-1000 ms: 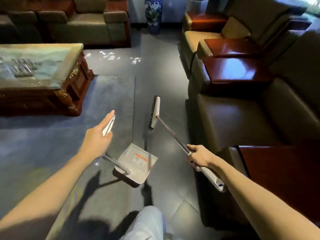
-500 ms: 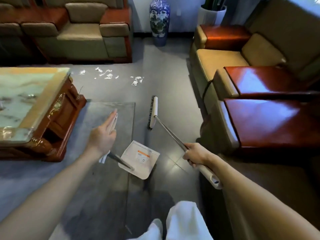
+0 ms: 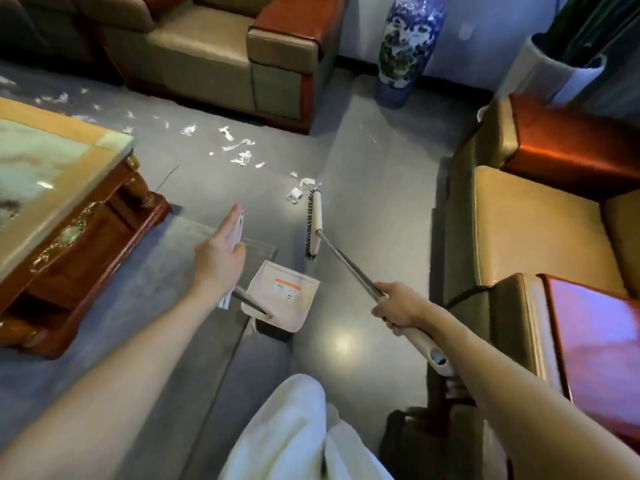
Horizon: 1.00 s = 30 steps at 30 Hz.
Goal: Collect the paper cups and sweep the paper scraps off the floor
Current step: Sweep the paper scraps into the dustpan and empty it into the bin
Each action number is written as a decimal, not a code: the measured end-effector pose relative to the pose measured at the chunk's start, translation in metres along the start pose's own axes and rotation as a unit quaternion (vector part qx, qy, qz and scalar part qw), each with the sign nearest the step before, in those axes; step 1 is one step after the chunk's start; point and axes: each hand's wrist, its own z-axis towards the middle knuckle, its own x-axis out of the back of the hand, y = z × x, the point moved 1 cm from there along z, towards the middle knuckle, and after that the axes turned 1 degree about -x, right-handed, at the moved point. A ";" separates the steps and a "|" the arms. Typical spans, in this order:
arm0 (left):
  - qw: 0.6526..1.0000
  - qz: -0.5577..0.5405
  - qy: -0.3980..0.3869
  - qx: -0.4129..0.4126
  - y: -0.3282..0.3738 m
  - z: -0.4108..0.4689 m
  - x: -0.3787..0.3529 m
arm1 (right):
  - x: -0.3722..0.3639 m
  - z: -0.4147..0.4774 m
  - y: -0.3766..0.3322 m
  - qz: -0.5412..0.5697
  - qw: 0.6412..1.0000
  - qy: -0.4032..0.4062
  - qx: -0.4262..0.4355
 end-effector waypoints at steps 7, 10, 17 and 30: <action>0.994 -0.057 0.057 0.068 0.037 0.162 -0.087 | 0.143 0.185 -0.093 -0.074 0.996 -0.039 0.029; 0.991 -0.069 0.056 0.101 0.045 0.231 -0.118 | 0.196 0.257 -0.131 -0.129 0.989 -0.052 0.052; 0.978 -0.072 0.044 0.192 0.065 0.362 -0.157 | 0.314 0.380 -0.207 -0.271 0.958 -0.056 0.075; 0.954 -0.055 0.107 0.275 0.095 0.509 -0.229 | 0.442 0.601 -0.306 -0.478 0.866 -0.079 0.124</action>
